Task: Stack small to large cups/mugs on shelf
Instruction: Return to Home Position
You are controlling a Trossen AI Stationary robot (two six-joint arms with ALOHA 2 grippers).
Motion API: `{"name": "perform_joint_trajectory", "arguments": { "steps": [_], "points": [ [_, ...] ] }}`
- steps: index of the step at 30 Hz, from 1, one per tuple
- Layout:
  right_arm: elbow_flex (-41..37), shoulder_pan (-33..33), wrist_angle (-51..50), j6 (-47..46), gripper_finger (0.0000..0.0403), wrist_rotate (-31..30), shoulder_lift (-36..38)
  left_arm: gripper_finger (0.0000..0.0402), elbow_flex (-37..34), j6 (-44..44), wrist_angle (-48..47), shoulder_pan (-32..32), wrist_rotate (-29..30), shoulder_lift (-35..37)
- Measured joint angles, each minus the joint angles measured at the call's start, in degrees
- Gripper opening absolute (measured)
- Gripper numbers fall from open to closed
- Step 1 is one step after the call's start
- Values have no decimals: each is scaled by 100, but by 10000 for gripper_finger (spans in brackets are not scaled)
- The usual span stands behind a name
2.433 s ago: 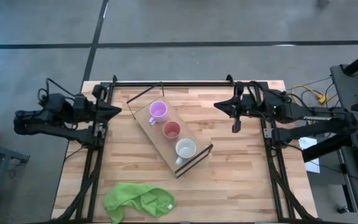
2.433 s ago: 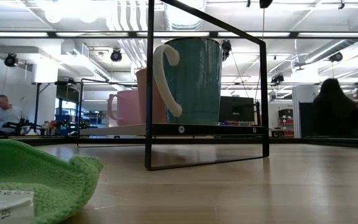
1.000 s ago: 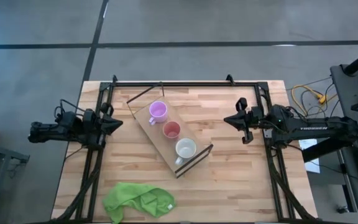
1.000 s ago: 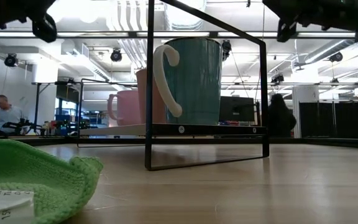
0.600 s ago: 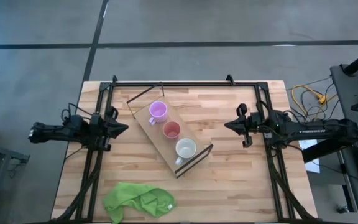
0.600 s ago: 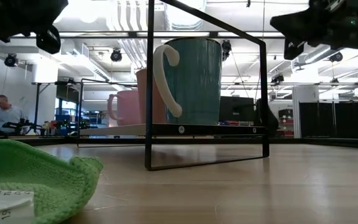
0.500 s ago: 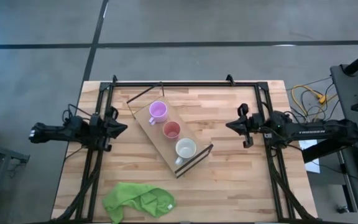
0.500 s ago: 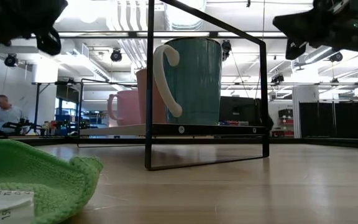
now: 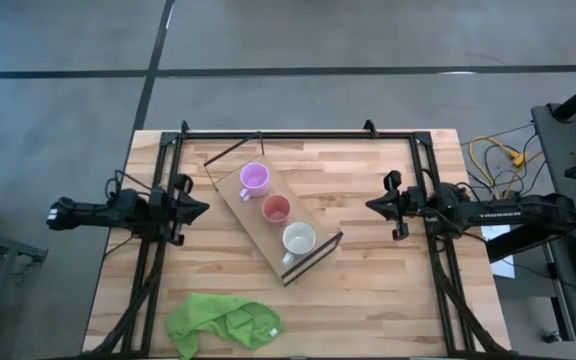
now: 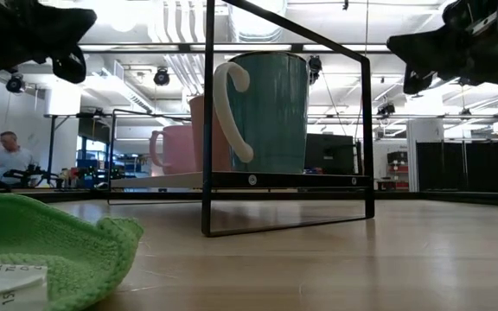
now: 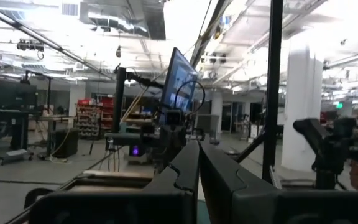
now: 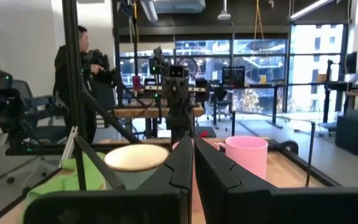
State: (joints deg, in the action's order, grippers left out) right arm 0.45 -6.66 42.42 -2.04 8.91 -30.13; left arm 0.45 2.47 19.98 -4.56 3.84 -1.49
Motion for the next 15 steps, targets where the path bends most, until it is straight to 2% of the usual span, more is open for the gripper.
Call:
{"name": "perform_joint_trajectory", "arguments": {
  "steps": [6,15],
  "points": [
    [3,0,-385,-79,8,0,0,0,-2,4,-464,2,121,-24],
    [7,0,-752,-172,8,0,5,0,-9,10,-556,4,129,2]
  ]
}}
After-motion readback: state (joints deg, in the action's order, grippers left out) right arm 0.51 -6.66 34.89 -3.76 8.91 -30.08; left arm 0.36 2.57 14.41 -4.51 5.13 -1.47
